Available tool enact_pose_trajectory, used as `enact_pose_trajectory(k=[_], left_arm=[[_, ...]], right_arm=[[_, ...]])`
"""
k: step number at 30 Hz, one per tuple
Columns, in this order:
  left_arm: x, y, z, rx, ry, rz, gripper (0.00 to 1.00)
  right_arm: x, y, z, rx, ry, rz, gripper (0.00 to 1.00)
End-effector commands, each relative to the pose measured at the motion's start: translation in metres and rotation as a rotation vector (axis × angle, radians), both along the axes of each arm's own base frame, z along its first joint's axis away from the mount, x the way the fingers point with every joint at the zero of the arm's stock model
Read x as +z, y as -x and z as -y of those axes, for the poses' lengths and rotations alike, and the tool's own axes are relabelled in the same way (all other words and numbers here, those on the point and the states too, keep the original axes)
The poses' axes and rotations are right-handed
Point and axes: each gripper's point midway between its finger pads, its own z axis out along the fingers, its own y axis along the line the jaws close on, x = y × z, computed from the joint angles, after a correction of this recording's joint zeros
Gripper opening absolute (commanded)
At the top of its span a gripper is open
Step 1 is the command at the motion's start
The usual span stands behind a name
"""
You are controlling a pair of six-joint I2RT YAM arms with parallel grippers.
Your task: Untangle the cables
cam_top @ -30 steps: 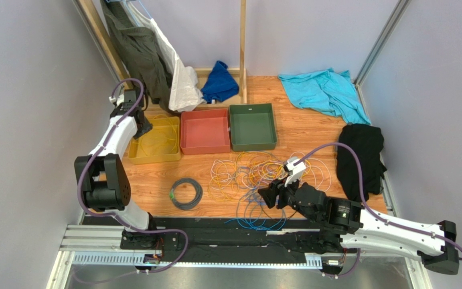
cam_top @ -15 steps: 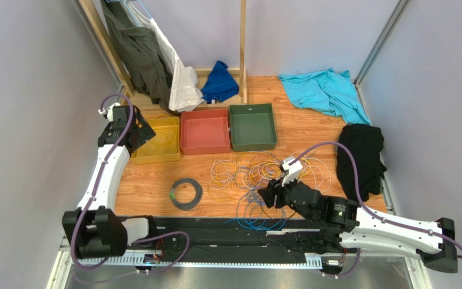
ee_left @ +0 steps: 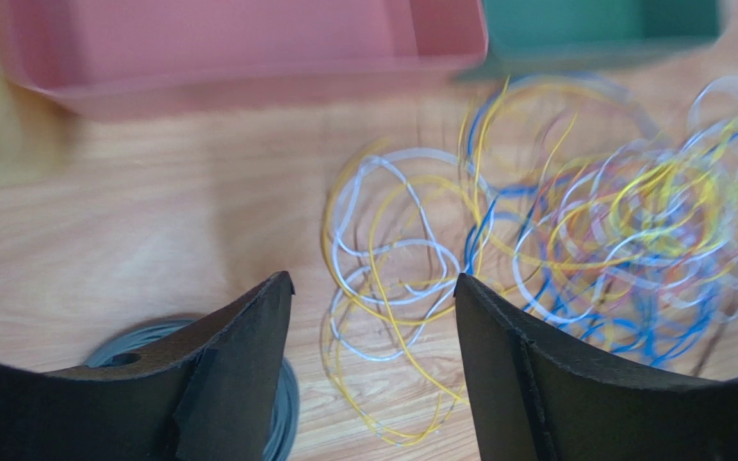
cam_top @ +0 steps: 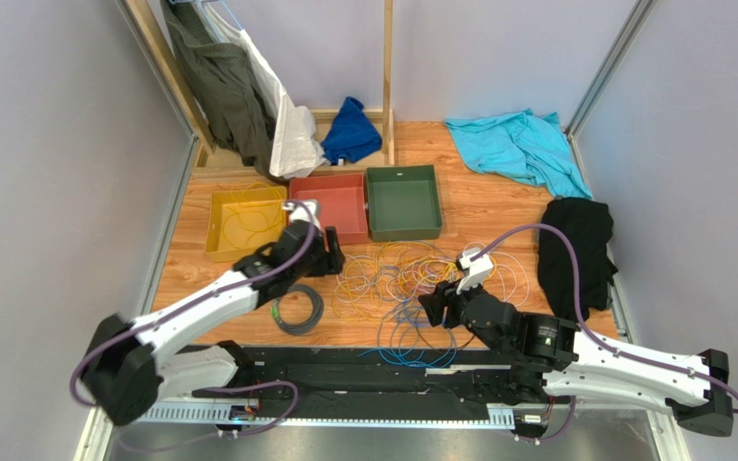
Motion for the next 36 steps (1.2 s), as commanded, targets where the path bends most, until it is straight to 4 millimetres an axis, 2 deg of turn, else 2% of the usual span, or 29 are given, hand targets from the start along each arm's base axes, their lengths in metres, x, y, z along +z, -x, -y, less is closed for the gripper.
enact_pose_trajectory(k=[1,3,4,7,11,13,17,20,25,27,29,30,31,32,33,35,36], left_arm=[[-0.042,0.004,0.052,-0.096,-0.014,-0.051,0.69],[-0.047,0.007,0.073,-0.145,-0.018,-0.056,0.68],[-0.056,0.009,0.082,-0.167,-0.042,-0.075,0.66],[-0.071,0.011,0.083,-0.148,-0.077,-0.107,0.66],[-0.080,0.012,0.076,-0.105,-0.067,-0.112,0.64],[-0.086,0.016,0.073,-0.103,-0.070,-0.124,0.58],[-0.098,0.023,0.073,-0.114,-0.061,-0.156,0.36],[-0.108,0.028,0.072,-0.110,-0.059,-0.181,0.35],[-0.116,0.035,0.067,-0.102,-0.067,-0.202,0.42],[-0.116,0.036,0.066,-0.102,-0.066,-0.201,0.42],[-0.114,0.037,0.066,-0.102,-0.065,-0.195,0.34],[-0.112,0.037,0.065,-0.104,-0.065,-0.193,0.28],[-0.109,0.037,0.064,-0.100,-0.066,-0.188,0.10],[-0.106,0.037,0.063,-0.097,-0.067,-0.186,0.06],[-0.095,0.036,0.065,-0.101,-0.049,-0.164,0.01],[-0.079,0.037,0.059,-0.096,-0.072,-0.138,0.00],[-0.054,0.038,0.060,-0.104,-0.041,-0.091,0.00]], right_arm=[[0.002,-0.002,-0.001,-0.030,0.001,-0.017,0.54],[-0.003,-0.002,-0.001,-0.032,0.018,-0.028,0.54],[-0.005,-0.001,-0.001,-0.030,0.023,-0.033,0.54],[-0.005,-0.001,-0.001,-0.029,0.024,-0.037,0.54],[-0.008,-0.001,0.000,-0.033,0.032,-0.037,0.54],[-0.010,-0.001,0.000,-0.034,0.036,-0.037,0.54],[-0.015,-0.001,-0.001,-0.033,0.053,-0.043,0.54],[-0.018,0.000,-0.001,-0.032,0.055,-0.051,0.54],[-0.019,0.000,0.000,-0.034,0.052,-0.051,0.54],[-0.019,0.000,0.000,-0.034,0.051,-0.051,0.54],[-0.019,0.000,-0.001,-0.030,0.051,-0.053,0.54],[-0.018,0.000,-0.001,-0.034,0.046,-0.053,0.54],[-0.018,0.000,-0.001,-0.033,0.046,-0.055,0.54],[-0.018,0.000,-0.001,-0.032,0.046,-0.055,0.54],[-0.018,0.000,-0.001,-0.033,0.045,-0.056,0.54],[-0.016,0.001,-0.001,-0.031,0.039,-0.057,0.53],[-0.016,0.001,-0.001,-0.029,0.038,-0.058,0.54]])
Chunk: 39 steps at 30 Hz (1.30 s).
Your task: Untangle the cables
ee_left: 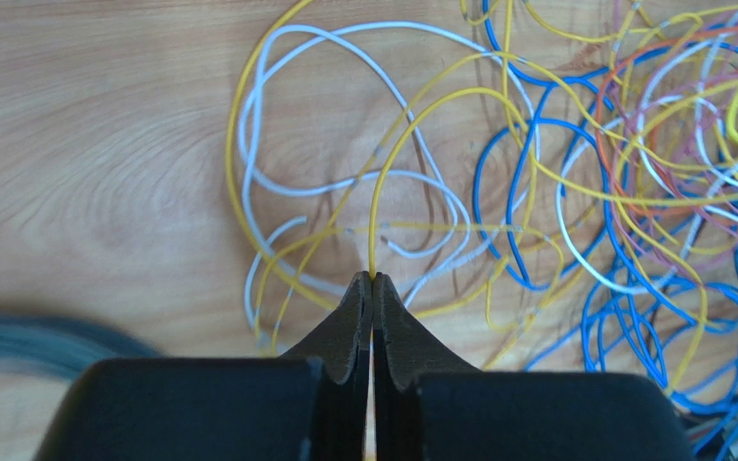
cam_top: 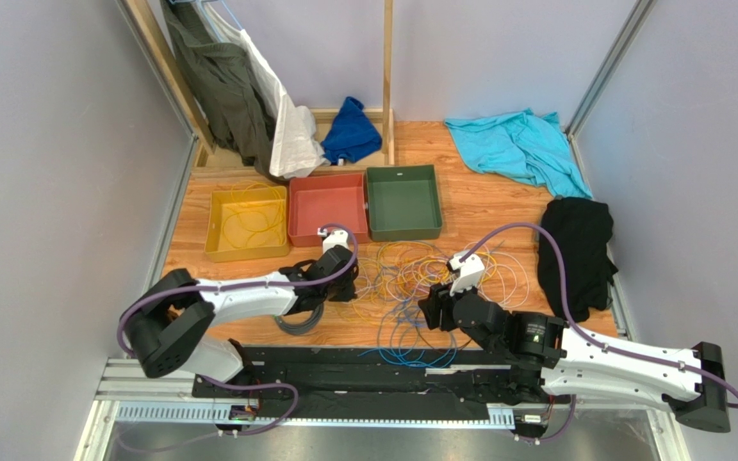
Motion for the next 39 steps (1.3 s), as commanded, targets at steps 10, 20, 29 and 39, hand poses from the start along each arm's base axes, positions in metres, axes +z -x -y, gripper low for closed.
enact_pose_trajectory(k=[10,20,29,39], left_arm=[[0.291,0.012,-0.049,-0.043,0.160,0.500,0.00],[0.444,0.001,-0.086,0.010,0.082,0.757,0.00],[0.544,0.005,-0.137,0.151,0.054,0.909,0.00],[0.625,0.027,-0.140,0.120,0.304,1.088,0.00]], right_arm=[[0.019,0.000,-0.008,0.006,-0.076,0.013,0.53],[0.032,0.002,-0.010,0.021,-0.122,0.015,0.53],[0.040,0.001,-0.005,0.026,-0.128,0.052,0.53],[0.044,-0.012,-0.009,-0.004,-0.154,0.140,0.55]])
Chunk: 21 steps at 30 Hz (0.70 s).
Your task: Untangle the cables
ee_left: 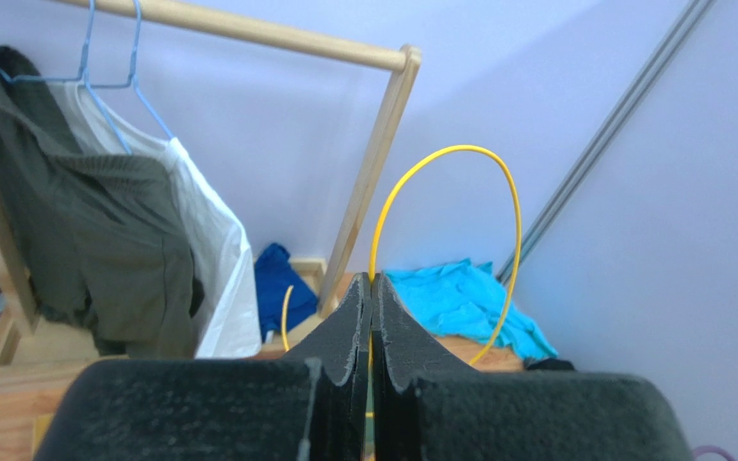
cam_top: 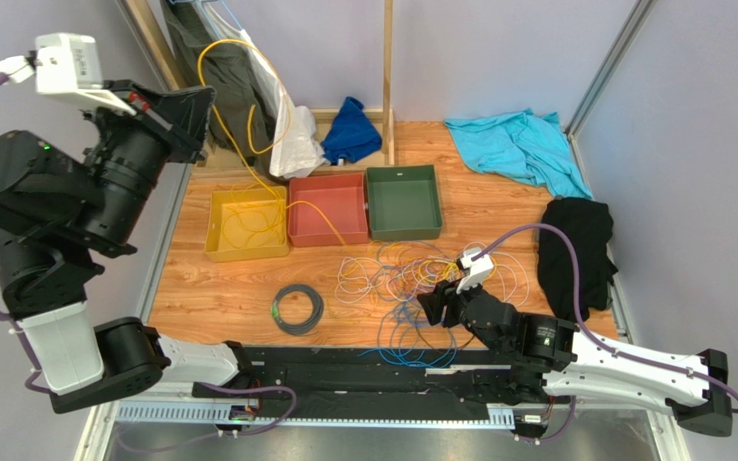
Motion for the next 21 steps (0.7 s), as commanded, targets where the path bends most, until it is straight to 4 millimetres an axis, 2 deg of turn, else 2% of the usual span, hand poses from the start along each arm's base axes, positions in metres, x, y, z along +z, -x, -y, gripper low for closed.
enact_pose_trajectory(k=[1,6,10,11,13,14,15,16,17,18,19,20,21], left_arm=[[0.028,0.010,0.003,-0.063,0.036,0.099,0.00],[0.033,0.009,-0.004,-0.036,0.047,0.110,0.00],[0.016,-0.001,0.014,-0.051,-0.013,0.061,0.00],[0.011,-0.001,0.017,-0.059,-0.026,0.048,0.00],[0.007,-0.003,0.027,-0.086,-0.039,0.039,0.00],[0.005,-0.003,0.030,-0.096,-0.039,0.029,0.00],[0.004,-0.003,0.033,-0.108,-0.042,0.025,0.00],[0.002,-0.004,0.035,-0.111,-0.044,0.019,0.00],[0.000,-0.004,0.037,-0.115,-0.043,0.011,0.00],[-0.001,-0.004,0.038,-0.119,-0.044,0.008,0.00],[-0.001,-0.004,0.039,-0.123,-0.045,0.005,0.00],[-0.002,-0.004,0.040,-0.125,-0.044,0.000,0.00],[-0.003,-0.004,0.042,-0.133,-0.045,-0.002,0.00]], right_arm=[[0.019,-0.009,-0.009,-0.005,-0.049,0.082,0.55],[0.016,-0.004,-0.019,0.055,-0.012,0.061,0.55],[0.017,-0.004,-0.032,0.106,-0.016,0.099,0.56],[0.024,-0.005,-0.040,0.115,-0.052,0.123,0.56],[0.022,-0.004,-0.052,0.158,-0.052,0.141,0.57],[0.035,-0.007,-0.061,0.177,-0.085,0.190,0.58],[0.028,-0.007,-0.069,0.203,-0.062,0.194,0.59],[0.030,-0.008,-0.075,0.215,-0.061,0.211,0.60],[0.037,-0.011,-0.081,0.220,-0.064,0.248,0.60],[0.026,-0.018,-0.086,0.207,-0.013,0.249,0.61],[0.025,-0.022,-0.090,0.198,0.005,0.260,0.61],[0.036,-0.027,-0.098,0.189,-0.010,0.290,0.62],[0.022,-0.034,-0.102,0.174,0.059,0.305,0.63]])
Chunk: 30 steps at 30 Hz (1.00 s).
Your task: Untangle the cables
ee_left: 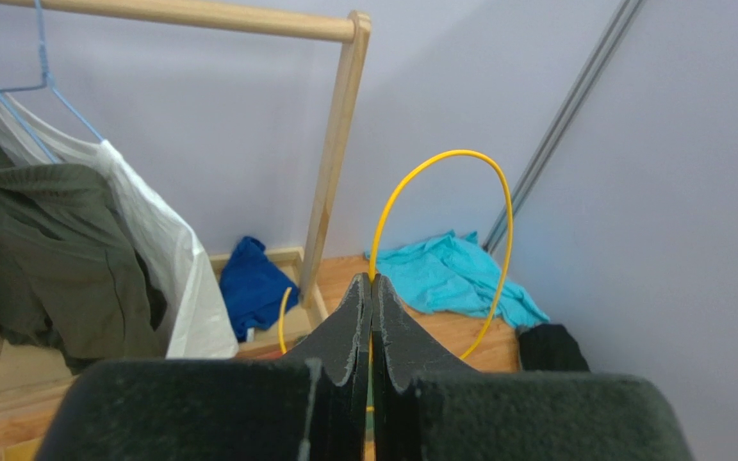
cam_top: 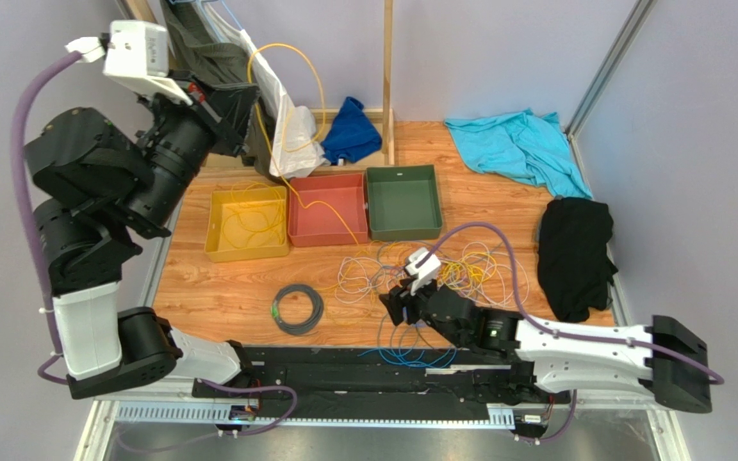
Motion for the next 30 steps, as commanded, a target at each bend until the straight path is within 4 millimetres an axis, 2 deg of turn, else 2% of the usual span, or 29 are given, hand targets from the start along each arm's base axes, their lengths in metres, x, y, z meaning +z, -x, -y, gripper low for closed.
enact_pose_trajectory(k=[1,2,3,4,5,6,9,18,19,20,22,23,24,25,26,28,29,30], left_arm=[[-0.005,0.003,0.007,-0.042,-0.004,-0.017,0.00],[-0.006,0.004,0.008,-0.046,-0.004,-0.021,0.00],[-0.007,0.003,0.009,-0.048,-0.008,-0.025,0.00],[-0.009,0.004,0.008,-0.048,-0.013,-0.032,0.00],[-0.009,0.005,0.008,-0.050,-0.011,-0.032,0.00],[-0.011,0.004,0.009,-0.050,-0.019,-0.039,0.00],[-0.016,0.005,0.007,-0.047,-0.032,-0.051,0.00],[-0.031,0.009,0.004,-0.054,-0.053,-0.076,0.00],[-0.037,0.007,0.005,-0.052,-0.065,-0.085,0.00],[-0.039,0.007,0.005,-0.049,-0.066,-0.087,0.00],[-0.043,0.008,0.002,-0.045,-0.070,-0.093,0.00],[-0.047,0.008,0.000,-0.038,-0.070,-0.099,0.00],[-0.051,0.009,-0.002,-0.036,-0.070,-0.102,0.00],[-0.053,0.010,-0.003,-0.034,-0.068,-0.104,0.00],[-0.056,0.010,-0.005,-0.030,-0.067,-0.109,0.00],[-0.069,0.009,-0.004,-0.026,-0.070,-0.126,0.00],[-0.074,0.009,-0.005,-0.022,-0.071,-0.133,0.00],[-0.085,0.009,-0.004,-0.022,-0.071,-0.149,0.00]], right_arm=[[0.030,-0.024,-0.034,-0.012,-0.025,0.163,0.63],[0.040,-0.029,-0.043,-0.017,-0.050,0.188,0.64],[0.028,-0.034,-0.049,-0.029,-0.002,0.193,0.65],[0.025,-0.038,-0.053,-0.040,0.008,0.195,0.65],[0.035,-0.042,-0.062,-0.049,-0.018,0.208,0.65],[0.024,-0.046,-0.066,-0.060,0.011,0.205,0.66],[0.025,-0.061,-0.078,-0.125,0.018,0.220,0.66],[0.030,-0.118,-0.087,-0.332,0.004,0.254,0.64],[0.035,-0.122,-0.090,-0.338,-0.006,0.260,0.61],[0.037,-0.121,-0.094,-0.312,-0.014,0.262,0.50],[0.041,-0.119,-0.096,-0.297,-0.029,0.261,0.38],[0.049,-0.116,-0.094,-0.286,-0.047,0.257,0.14],[0.052,-0.115,-0.092,-0.285,-0.054,0.250,0.06],[0.049,-0.112,-0.086,-0.283,-0.034,0.241,0.03],[0.063,-0.108,-0.081,-0.278,-0.069,0.239,0.00],[0.066,-0.101,-0.070,-0.268,-0.052,0.223,0.00],[0.083,-0.096,-0.061,-0.267,-0.089,0.223,0.00],[0.087,-0.092,-0.056,-0.262,-0.099,0.215,0.00]])
